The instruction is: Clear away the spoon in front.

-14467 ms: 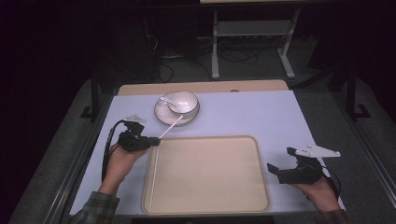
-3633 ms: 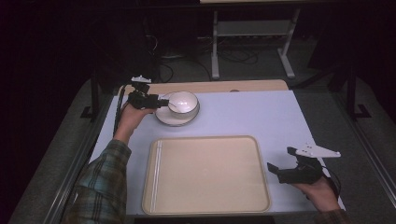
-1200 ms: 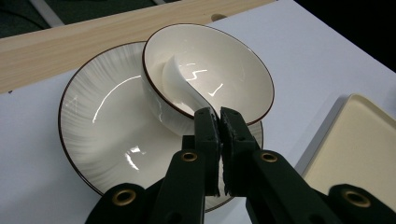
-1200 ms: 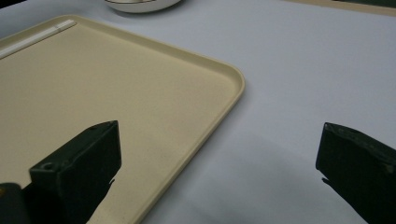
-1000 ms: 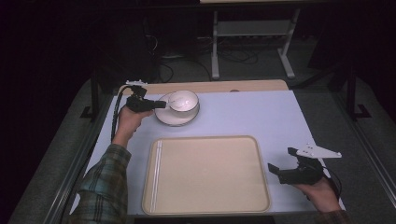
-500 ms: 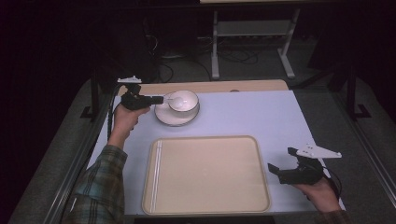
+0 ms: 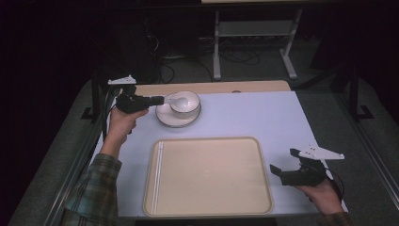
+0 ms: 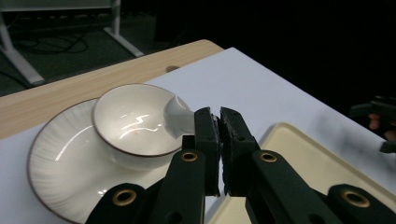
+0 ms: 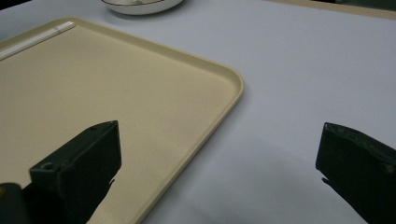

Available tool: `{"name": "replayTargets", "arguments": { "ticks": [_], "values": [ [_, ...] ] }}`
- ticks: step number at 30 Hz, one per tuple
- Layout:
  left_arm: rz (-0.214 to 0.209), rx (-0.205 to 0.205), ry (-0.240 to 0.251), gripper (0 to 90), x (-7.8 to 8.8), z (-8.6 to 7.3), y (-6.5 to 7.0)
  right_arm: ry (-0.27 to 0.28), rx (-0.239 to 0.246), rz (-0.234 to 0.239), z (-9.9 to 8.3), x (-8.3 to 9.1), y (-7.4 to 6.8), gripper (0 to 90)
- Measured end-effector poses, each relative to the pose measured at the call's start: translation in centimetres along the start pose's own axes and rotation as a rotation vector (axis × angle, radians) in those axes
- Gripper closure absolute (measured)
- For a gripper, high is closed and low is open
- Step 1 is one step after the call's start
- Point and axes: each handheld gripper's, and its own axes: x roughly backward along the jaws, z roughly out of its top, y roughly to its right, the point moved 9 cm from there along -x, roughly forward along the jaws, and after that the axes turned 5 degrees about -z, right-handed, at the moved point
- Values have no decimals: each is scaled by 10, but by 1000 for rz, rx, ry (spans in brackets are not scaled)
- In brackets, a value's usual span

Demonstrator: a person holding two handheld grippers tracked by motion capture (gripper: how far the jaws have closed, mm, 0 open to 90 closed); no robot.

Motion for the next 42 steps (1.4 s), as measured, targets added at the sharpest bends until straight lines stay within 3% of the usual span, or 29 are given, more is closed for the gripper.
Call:
{"name": "replayTargets", "arguments": {
  "ticks": [11,18,21,30,42],
  "values": [
    [-53,-32,-14,863,4,-16,36,2,0,-1,1,0,0,0],
    [-98,-21,-9,862,4,-31,52,0,0,-1,1,0,-1,0],
    [-126,-11,-16,862,1,-44,61,0,0,-1,1,0,-1,0],
    [-146,34,-57,862,-16,-75,60,-1,-1,-3,0,0,-1,0],
    [-161,77,-64,860,-24,-90,49,-3,2,-1,0,0,-2,0]
  ]
}}
